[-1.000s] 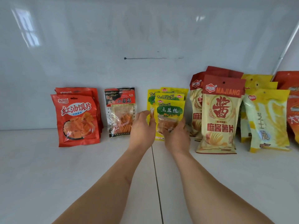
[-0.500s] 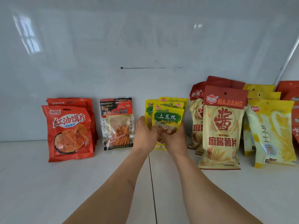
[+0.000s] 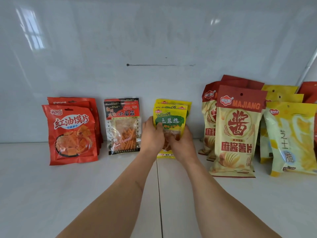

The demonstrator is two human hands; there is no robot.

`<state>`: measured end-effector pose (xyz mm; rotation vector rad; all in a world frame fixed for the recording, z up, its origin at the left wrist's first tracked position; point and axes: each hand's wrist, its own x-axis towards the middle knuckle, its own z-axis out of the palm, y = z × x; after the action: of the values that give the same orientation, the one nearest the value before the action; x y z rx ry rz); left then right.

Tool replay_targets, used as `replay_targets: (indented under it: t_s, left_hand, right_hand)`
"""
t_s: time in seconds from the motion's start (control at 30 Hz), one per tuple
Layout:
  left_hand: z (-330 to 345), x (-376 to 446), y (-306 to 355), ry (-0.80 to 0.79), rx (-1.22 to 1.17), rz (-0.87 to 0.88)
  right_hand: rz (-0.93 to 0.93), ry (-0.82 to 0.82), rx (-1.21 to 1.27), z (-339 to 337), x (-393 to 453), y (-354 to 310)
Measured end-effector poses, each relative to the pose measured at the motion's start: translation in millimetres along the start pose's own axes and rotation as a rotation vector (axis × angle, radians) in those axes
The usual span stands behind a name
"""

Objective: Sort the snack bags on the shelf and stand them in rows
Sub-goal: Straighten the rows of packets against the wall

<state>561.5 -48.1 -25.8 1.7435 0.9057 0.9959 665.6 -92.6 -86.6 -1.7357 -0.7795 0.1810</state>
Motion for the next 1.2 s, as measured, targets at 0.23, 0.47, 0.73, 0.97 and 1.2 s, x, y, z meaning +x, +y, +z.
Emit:
replay_targets:
  t_s: [0.23,0.47,0.73,0.97,1.2]
  left_hand:
    - [0,0,-6,0.028,0.036,-0.013]
    - [1,2,-13,0.062,0.064,-0.024]
    - [2,6,-15,0.102,0.118,-0.029]
    - [3,10,-14,0.130,0.091,-0.036]
    - [3,11,-13,0.126,0.086,-0.032]
  right_hand:
    - [-0.012,-0.016,-0.134,-12,-11,-9]
    - [0.022,-0.055,-0.183,-7,-4,4]
    - [0.065,-0.234,-0.336,-26,-21,-13]
    - [0.069,-0.181,-0.353,-26,-18,-14]
    - [0.031,-0.084,-0.489,-17,-17,-10]
